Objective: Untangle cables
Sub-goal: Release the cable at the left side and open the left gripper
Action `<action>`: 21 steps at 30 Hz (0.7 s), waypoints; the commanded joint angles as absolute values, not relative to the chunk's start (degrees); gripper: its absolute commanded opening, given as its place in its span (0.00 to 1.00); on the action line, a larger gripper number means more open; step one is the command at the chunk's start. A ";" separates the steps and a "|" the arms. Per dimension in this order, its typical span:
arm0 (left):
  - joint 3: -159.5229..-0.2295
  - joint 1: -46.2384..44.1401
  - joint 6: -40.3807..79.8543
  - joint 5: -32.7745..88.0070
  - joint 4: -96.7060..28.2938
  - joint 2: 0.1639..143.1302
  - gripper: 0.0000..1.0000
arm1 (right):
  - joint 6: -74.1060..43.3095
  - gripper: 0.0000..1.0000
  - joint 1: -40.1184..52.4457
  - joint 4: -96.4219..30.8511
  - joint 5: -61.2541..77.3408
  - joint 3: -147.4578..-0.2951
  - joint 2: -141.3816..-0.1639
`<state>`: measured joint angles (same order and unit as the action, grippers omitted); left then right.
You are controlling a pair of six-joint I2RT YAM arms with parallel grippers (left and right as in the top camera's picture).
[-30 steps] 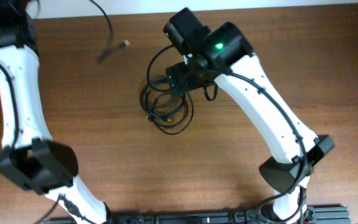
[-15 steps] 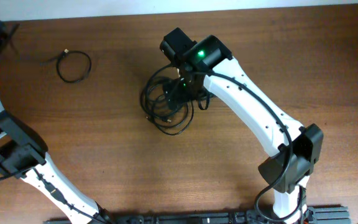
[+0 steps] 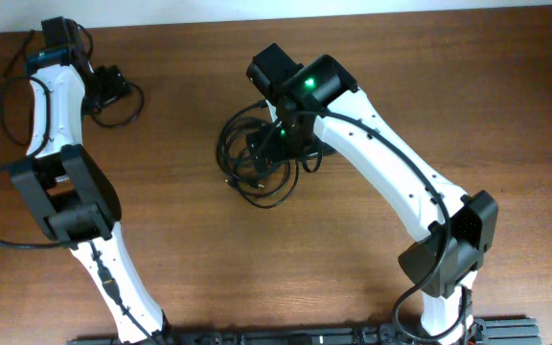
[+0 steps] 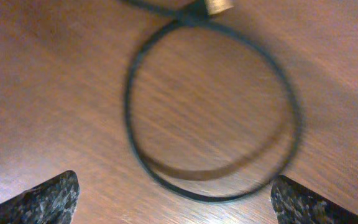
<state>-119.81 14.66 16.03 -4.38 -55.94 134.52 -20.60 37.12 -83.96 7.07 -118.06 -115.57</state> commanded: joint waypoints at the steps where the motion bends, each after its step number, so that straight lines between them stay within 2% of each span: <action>1: -116.03 15.55 20.36 -10.17 -54.81 135.90 1.00 | -20.45 0.99 37.19 -83.94 8.05 -117.73 -114.93; 4: -115.74 15.81 20.43 -11.35 -53.39 138.93 0.95 | -20.45 0.98 37.19 -84.01 8.69 -117.73 -114.93; 5: -115.68 16.21 20.58 -11.38 -53.45 140.46 0.84 | -20.45 0.98 37.23 -83.99 8.88 -117.73 -114.93; 6: -115.42 16.75 20.60 -11.20 -53.60 141.32 0.84 | -20.45 0.98 37.23 -83.90 8.86 -117.73 -114.93; 7: -115.42 17.17 20.56 -10.44 -53.60 141.99 0.76 | -20.45 0.98 37.23 -83.70 8.86 -117.73 -114.93; 9: -115.42 17.54 20.56 -7.60 -53.04 143.26 0.50 | -20.45 0.99 37.23 -83.53 8.86 -117.73 -114.93; 11: -115.42 17.54 20.56 -6.83 -50.24 143.46 0.08 | -20.45 0.98 37.23 -83.53 8.86 -117.73 -114.93; 14: -115.42 17.93 20.80 -2.04 -46.24 143.46 0.00 | -20.45 0.98 37.23 -83.59 8.88 -117.73 -114.93; 17: -115.81 21.61 30.33 -0.64 -43.03 143.46 0.00 | -20.45 0.98 37.23 -83.77 8.86 -117.73 -114.93; 19: -119.48 26.70 30.61 8.69 -37.67 143.44 0.00 | -20.45 0.98 37.23 -83.79 8.88 -117.73 -114.93; 21: -123.44 29.58 30.59 12.14 -35.38 143.44 0.00 | -20.47 0.98 37.23 -83.50 8.88 -117.73 -114.93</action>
<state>-118.61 26.09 29.04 6.02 -37.45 142.78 -20.58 37.12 -83.72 8.56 -118.04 -115.57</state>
